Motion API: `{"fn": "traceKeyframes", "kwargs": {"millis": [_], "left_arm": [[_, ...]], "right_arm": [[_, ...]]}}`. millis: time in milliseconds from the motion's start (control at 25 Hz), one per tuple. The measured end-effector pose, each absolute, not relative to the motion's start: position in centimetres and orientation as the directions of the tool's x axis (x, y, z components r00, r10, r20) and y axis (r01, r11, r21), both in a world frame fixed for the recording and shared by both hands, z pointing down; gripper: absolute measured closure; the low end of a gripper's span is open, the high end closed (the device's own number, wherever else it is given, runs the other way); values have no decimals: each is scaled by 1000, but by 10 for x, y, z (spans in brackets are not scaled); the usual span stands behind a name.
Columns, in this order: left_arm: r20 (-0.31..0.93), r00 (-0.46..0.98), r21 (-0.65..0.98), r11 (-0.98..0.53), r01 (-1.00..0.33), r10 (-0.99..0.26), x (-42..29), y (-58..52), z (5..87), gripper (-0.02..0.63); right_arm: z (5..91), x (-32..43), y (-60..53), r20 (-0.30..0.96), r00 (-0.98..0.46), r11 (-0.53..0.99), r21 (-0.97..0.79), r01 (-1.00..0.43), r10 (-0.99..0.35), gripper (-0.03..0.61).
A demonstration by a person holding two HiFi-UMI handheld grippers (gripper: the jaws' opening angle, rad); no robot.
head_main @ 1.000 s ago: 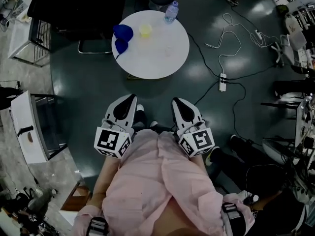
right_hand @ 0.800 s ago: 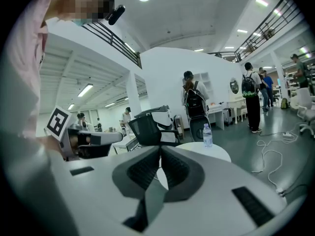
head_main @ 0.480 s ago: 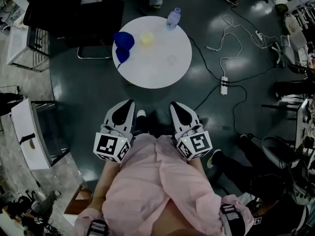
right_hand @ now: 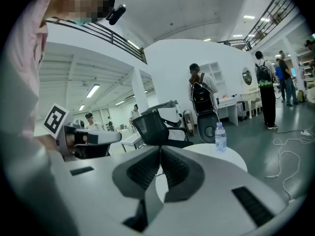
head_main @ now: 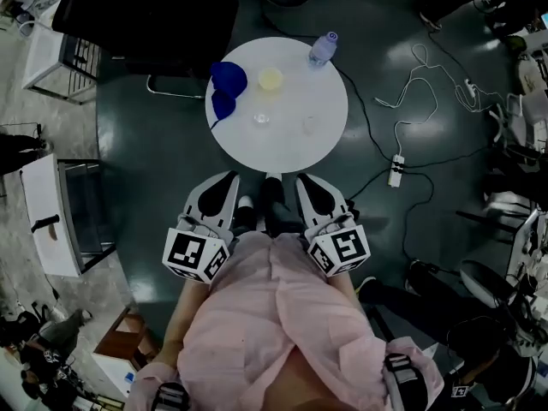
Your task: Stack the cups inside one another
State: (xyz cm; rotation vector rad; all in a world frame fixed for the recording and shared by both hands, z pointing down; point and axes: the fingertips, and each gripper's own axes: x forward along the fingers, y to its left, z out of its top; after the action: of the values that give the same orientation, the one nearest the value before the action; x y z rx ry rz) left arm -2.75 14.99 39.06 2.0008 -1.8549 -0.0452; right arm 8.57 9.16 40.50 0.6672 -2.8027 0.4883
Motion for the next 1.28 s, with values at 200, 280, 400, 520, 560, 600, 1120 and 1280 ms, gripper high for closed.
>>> {"fn": "traceKeyframes", "kwargs": {"millis": [200, 280, 400, 520, 560, 600, 1120, 1280], "left_arm": [[232, 65, 312, 11, -950, -971, -33, 109, 387, 595], [220, 49, 315, 23, -949, -974, -33, 94, 386, 595], [209, 33, 315, 36, -948, -977, -31, 77, 385, 595], [201, 18, 315, 48, -948, -979, -30, 64, 385, 595], [198, 11, 314, 52, -948, -980, -30, 60, 385, 595], [195, 6, 314, 57, -948, -981, -30, 57, 385, 595], [166, 8, 303, 43, -952, -986, -49, 40, 379, 595], [166, 40, 310, 14, -951, -985, -61, 38, 373, 595]], "right_arm": [[403, 79, 44, 273, -890, 863, -258, -434, -366, 546], [404, 80, 26, 271, -892, 865, -258, -430, -363, 546], [405, 85, 4, 272, -891, 864, -258, -432, -364, 546], [407, 90, -12, 275, -890, 865, -255, -433, -364, 546], [408, 92, -16, 277, -889, 864, -254, -434, -365, 546], [408, 93, -20, 278, -888, 863, -254, -436, -367, 546], [412, 100, -40, 297, -841, 812, -254, -526, -452, 546], [407, 88, -39, 301, -826, 796, -250, -551, -477, 546]]}}
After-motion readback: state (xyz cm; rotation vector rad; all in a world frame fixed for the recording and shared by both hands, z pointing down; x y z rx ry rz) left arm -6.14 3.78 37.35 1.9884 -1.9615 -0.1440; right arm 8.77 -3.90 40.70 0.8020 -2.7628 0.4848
